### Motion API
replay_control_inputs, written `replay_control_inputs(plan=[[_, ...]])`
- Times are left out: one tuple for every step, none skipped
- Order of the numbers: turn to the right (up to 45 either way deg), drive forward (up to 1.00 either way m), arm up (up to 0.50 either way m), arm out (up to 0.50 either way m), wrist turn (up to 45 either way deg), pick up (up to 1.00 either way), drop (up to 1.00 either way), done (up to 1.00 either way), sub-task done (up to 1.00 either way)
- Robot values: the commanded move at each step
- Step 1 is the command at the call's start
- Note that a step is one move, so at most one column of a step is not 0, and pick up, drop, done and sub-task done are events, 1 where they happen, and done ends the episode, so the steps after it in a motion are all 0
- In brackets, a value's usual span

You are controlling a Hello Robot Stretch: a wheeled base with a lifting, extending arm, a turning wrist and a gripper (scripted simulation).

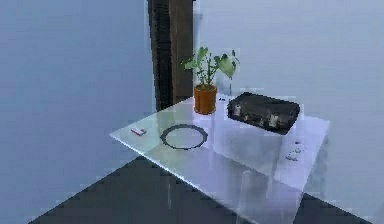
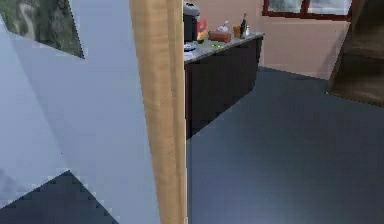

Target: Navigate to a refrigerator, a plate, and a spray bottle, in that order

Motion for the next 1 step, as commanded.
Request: replay_control_inputs(plan=[[-45.0, 0.00, 0.00, 0.00, 0.0, 0.00, 0.00, 0.00, 0.00]])
